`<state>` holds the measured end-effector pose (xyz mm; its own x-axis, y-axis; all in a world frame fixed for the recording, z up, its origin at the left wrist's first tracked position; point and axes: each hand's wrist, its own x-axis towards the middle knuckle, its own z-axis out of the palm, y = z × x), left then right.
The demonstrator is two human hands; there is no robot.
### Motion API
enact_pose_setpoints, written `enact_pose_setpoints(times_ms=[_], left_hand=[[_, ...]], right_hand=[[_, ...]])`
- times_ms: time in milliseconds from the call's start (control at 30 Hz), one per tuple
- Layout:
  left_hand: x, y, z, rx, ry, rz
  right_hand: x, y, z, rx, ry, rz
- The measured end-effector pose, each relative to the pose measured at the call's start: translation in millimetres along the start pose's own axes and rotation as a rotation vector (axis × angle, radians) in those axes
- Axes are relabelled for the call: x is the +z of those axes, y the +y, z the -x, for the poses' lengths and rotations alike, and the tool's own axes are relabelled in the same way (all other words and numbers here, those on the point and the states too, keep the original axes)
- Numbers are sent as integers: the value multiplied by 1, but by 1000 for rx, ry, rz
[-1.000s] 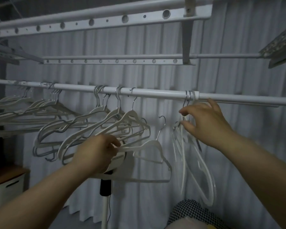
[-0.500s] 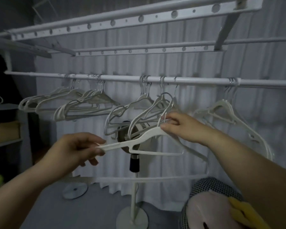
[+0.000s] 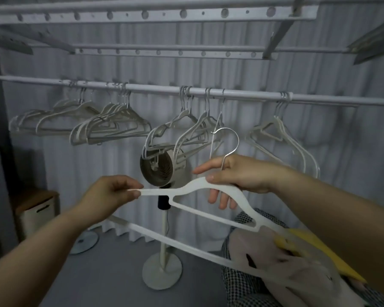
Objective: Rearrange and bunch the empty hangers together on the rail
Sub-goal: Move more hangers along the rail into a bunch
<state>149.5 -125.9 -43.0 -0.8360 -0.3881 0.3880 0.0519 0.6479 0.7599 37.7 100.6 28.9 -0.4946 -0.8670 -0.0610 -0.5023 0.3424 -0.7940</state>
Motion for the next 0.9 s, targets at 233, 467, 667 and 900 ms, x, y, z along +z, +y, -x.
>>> enact_pose_setpoints(times_ms=[233,467,667,900], left_hand=[[29,9,11,60,-13,-81],[60,69,30,37,-332,283],[77,116,33,22,-464,165],[106,105,3,132,-320,-244]], right_hand=[[11,-4,7,80,351,33],[3,5,14,196,519,47],[-16,13,7,228,582,47],[-37,28,-12,194,593,-47]])
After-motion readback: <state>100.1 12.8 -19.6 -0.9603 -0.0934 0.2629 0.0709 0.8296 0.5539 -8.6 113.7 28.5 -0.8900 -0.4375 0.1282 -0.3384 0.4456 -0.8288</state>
